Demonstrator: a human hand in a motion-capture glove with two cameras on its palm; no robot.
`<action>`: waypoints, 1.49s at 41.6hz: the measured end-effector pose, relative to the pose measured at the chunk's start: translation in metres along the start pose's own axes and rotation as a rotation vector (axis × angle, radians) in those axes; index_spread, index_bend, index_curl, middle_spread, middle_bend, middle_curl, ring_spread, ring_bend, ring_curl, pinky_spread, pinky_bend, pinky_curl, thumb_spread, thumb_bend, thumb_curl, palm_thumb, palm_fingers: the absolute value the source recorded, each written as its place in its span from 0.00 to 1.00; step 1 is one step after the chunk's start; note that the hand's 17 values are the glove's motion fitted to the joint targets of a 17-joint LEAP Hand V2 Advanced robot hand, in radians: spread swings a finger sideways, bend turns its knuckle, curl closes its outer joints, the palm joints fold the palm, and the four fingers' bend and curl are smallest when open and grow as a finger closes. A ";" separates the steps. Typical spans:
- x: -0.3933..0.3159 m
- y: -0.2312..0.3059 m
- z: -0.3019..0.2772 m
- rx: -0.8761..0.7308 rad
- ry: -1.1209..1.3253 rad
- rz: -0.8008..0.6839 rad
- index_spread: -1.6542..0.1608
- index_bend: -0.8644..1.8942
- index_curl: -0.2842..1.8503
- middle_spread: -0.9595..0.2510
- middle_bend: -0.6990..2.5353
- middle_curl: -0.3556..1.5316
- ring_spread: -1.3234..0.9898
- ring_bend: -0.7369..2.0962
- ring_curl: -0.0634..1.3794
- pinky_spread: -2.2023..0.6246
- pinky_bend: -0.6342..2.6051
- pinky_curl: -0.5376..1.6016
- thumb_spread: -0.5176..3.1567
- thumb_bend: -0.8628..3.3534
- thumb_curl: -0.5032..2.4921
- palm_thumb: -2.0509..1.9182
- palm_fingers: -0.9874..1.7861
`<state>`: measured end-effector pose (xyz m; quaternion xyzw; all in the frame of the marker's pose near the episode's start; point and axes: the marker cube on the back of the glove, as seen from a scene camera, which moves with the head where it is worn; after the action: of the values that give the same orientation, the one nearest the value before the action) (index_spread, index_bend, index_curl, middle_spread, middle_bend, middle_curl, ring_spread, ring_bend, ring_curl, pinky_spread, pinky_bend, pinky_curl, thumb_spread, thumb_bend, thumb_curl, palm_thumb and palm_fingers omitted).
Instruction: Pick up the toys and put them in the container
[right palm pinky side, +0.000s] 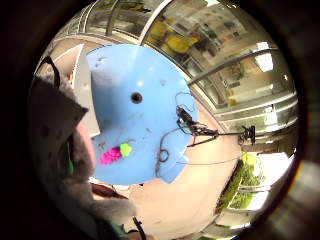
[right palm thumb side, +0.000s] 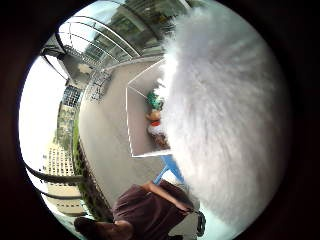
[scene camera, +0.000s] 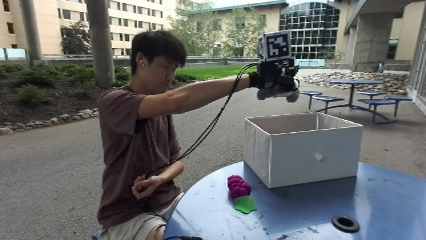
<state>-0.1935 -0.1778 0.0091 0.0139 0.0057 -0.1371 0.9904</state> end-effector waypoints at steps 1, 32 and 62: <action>-0.006 -0.004 0.002 -0.002 0.016 -0.022 0.79 0.71 0.45 0.63 0.64 0.65 0.44 0.82 0.51 0.61 0.58 0.59 0.35 0.23 0.48 0.66 0.64; -0.120 -0.044 0.054 -0.205 0.188 -0.173 0.84 0.34 0.33 0.77 0.32 0.48 0.51 0.59 0.38 0.72 0.55 0.55 0.44 0.19 0.38 0.53 0.16; 0.133 0.119 0.096 -0.246 -0.031 -0.150 0.83 0.35 0.23 0.76 0.28 0.42 0.53 0.47 0.27 0.78 0.43 0.44 0.47 0.20 0.31 0.53 0.32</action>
<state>-0.0328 -0.1025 0.1064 -0.1102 0.0083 -0.2091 0.9716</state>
